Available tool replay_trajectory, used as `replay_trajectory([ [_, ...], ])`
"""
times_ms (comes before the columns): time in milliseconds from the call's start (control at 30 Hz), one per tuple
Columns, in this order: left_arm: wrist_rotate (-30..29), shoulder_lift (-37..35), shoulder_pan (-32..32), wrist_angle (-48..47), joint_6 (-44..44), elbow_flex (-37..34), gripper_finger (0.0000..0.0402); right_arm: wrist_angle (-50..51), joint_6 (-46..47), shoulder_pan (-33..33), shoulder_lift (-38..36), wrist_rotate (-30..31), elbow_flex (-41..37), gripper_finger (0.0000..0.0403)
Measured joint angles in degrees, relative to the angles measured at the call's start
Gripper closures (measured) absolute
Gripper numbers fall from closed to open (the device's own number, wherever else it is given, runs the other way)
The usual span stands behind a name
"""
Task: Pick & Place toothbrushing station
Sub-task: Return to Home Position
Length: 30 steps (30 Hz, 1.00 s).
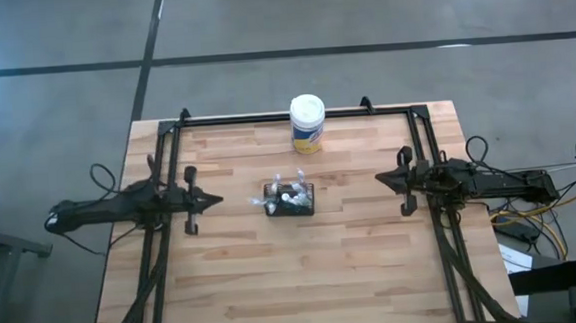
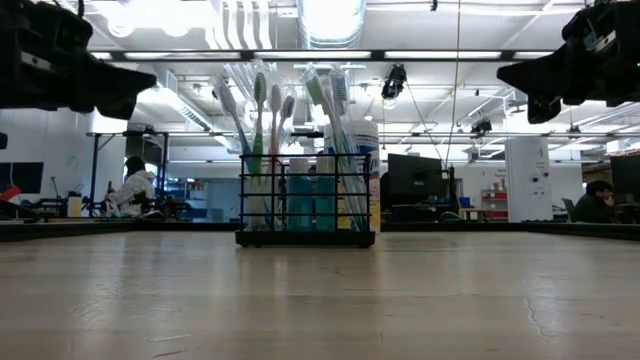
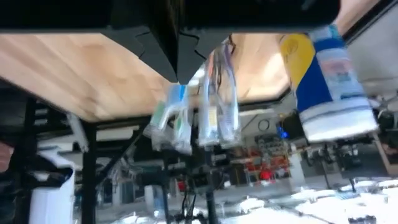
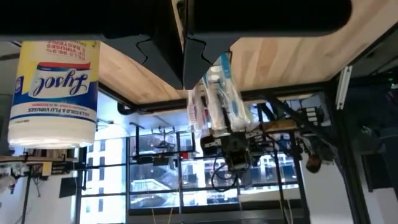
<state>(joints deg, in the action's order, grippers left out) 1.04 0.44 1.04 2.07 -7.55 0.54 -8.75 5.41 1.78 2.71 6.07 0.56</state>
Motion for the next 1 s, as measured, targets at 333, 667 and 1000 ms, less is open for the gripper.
replay_trajectory([
  [333, -0.57, -0.38, 0.05, -1.57, 0.25, 0.02, 0.0401, 0.02, -0.63, 0.02, -0.05, 0.55, 0.00, 0.0394],
  [667, -0.36, -0.21, 0.05, -1.85, 3.03, -0.05, 0.0399, 0.04, -1.09, 0.02, -0.01, 0.99, 0.00, 0.0394],
  [1000, -0.31, -0.18, 0.05, -2.03, 4.98, -0.16, 0.0399, 1.36, 0.11, 0.02, 0.04, 3.40, 0.00, 0.0394],
])
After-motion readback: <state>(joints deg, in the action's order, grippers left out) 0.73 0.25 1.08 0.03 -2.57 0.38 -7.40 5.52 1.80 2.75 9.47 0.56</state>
